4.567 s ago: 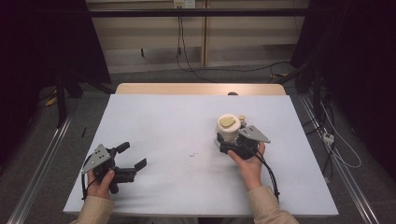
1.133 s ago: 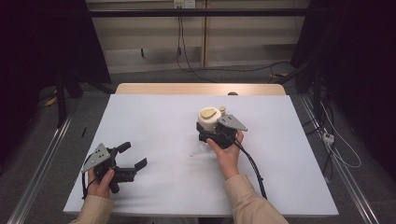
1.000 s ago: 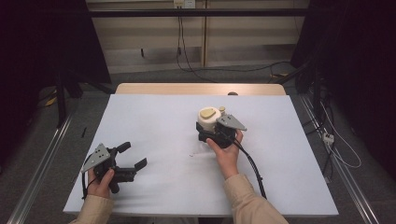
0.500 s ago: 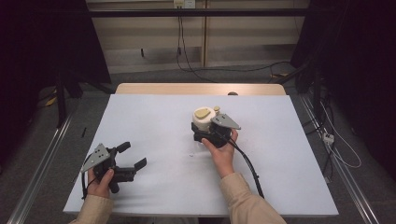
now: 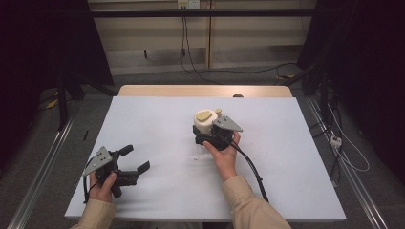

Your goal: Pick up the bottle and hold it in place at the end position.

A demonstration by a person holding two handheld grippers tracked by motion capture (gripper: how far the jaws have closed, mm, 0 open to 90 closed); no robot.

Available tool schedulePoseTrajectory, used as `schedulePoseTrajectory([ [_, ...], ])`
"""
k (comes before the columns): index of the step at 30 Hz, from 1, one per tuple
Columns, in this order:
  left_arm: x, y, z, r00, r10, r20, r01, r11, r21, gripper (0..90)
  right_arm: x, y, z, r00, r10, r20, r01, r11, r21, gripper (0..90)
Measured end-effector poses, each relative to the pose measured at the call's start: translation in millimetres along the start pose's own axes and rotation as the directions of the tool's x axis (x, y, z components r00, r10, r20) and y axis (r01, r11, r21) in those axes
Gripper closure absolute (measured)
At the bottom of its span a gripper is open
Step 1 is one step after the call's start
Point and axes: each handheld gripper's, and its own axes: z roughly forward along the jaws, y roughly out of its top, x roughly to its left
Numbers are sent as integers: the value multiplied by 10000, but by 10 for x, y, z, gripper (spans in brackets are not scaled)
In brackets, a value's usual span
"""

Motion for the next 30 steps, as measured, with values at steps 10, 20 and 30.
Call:
schedulePoseTrajectory([
  [10,-4,-1,5,10000,26,11,-26,10000,68,34,-2,-26,25,9999,112,-15,-112,9999,19,67],
  [20,-6,-2,7,10000,40,45,-40,10000,52,34,15,-59,42,9999,14,-150,-11,9998,185,67],
  [30,-17,-3,11,10000,75,54,-75,9999,96,34,12,-70,8,9995,-163,-279,172,9994,312,64],
])
